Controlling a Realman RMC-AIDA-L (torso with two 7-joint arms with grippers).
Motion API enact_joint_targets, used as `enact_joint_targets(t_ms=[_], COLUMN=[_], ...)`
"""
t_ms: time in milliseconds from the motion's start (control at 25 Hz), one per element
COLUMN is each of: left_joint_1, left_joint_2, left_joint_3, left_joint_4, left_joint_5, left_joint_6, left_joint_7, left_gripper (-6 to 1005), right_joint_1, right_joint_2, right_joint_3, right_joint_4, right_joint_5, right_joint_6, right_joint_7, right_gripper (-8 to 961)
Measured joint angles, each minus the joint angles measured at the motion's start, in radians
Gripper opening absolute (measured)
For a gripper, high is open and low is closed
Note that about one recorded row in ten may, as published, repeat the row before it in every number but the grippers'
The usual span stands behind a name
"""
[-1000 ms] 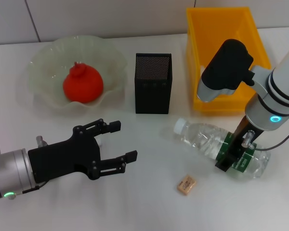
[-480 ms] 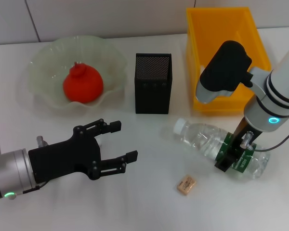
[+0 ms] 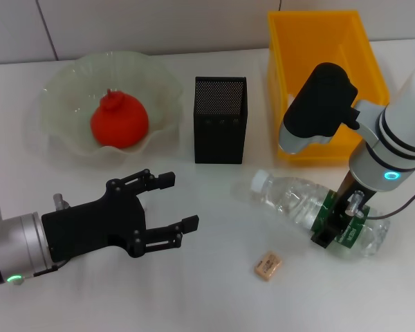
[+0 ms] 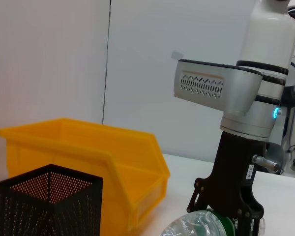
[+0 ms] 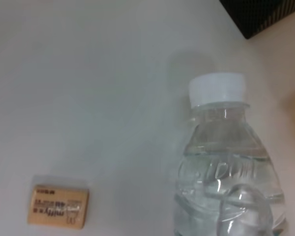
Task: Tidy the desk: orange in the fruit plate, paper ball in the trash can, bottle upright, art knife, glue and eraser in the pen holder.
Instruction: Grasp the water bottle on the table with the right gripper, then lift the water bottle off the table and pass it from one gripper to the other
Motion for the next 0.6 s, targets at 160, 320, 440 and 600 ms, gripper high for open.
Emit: enact_joint_targets(t_ms=[160,320,440,600], left_joint_1=[0.000,-0.001,-0.002,-0.002], left_joint_2=[0.000,-0.001,-0.001,-0.003], left_joint_3=[-0.001,-0.002,-0.002,-0.012], left_joint_4=[0.003,0.003,0.004,0.004], left_joint_5=[0.000,-0.001,-0.001,-0.001], left_joint_6=[0.003,0.001,0.000,0.001], left_joint_7=[0.000,0.001,0.003,0.004], left_gripper=[830,830,830,830], right_joint_1=[-0.019,-0.055,-0.069,-0.088], right_joint_2=[0.000,0.000,0.000,0.000], right_joint_3=[-0.002,-0.001,0.006,0.025], right_joint_4=[-0.035,-0.099,-0.123,-0.143], right_joint_5=[0.004,0.012,0.020,0.035], right_joint_6=[-0.011,-0.015,-0.019,-0.014], right_joint_7=[-0.009,-0.020,-0.024,-0.048], right_gripper=[789,787,785,778])
